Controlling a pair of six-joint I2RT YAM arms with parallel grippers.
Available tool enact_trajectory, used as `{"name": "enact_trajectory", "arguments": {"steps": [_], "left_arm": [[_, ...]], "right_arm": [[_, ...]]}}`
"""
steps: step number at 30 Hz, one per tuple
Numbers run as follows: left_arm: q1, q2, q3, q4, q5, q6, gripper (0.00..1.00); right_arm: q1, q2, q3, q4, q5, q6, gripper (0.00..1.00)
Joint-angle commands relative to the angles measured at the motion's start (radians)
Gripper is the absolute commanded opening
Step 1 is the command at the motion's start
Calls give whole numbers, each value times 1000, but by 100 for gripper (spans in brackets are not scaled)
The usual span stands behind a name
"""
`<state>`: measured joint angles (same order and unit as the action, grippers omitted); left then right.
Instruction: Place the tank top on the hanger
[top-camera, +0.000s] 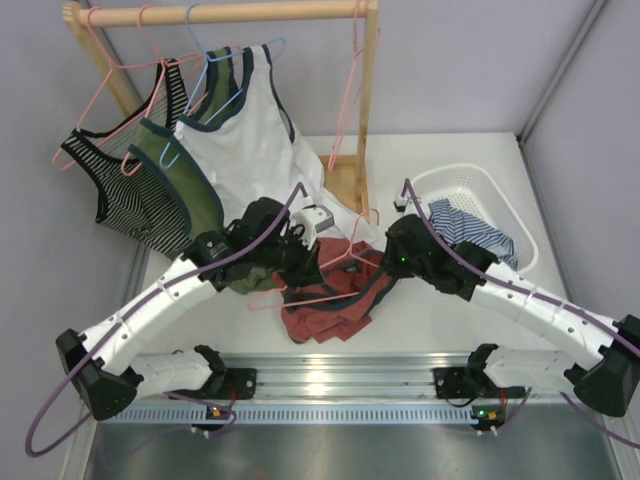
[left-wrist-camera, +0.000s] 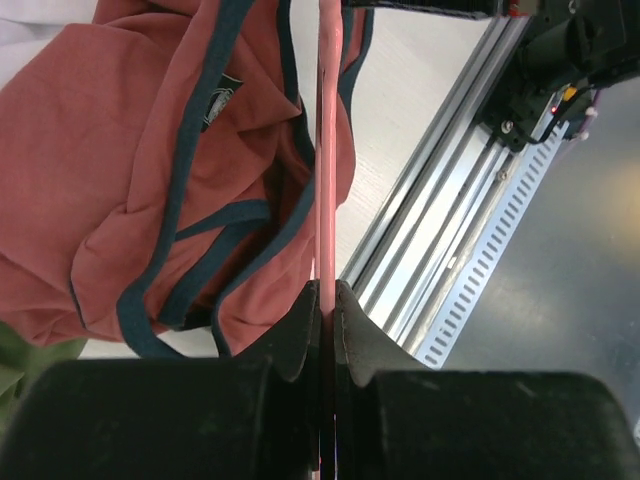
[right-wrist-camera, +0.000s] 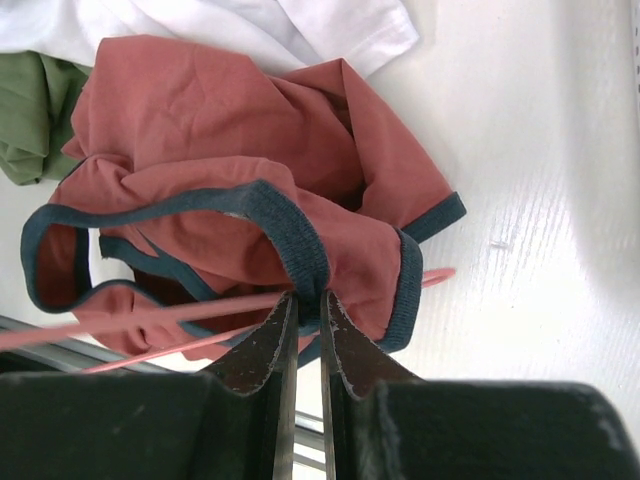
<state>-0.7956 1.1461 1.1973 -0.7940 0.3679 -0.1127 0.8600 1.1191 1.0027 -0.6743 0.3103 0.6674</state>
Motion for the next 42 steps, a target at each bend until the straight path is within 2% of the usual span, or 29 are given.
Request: {"name": "enact_trajectory", "arguments": {"steps": [1, 16, 28, 30, 34, 35, 37, 42], "left_arm": [[67, 7, -60, 226, 173, -41, 0], [142, 53, -309, 662, 407, -192, 0], [150, 93, -387, 843, 462, -275, 0], [150, 99, -392, 866, 465, -286, 0], [150, 115, -404, 894, 462, -300, 0], [150, 124, -404, 898, 462, -303, 0], [150, 138, -401, 908, 467, -309, 0], [150, 161, -398, 934, 471, -324, 0]], "right_arm": [[-10, -21, 40, 28, -14, -22, 0], [-10, 4, 86, 35, -39, -25, 0], [-10, 19, 93, 47, -42, -25, 1], [-9, 5, 83, 61, -37, -31, 8], [-9, -54, 15, 133, -42, -63, 27], [-9, -82, 5, 149, -53, -72, 34], [-4, -110, -10, 197, -71, -109, 42], [5, -185, -35, 277, -93, -170, 52]]}}
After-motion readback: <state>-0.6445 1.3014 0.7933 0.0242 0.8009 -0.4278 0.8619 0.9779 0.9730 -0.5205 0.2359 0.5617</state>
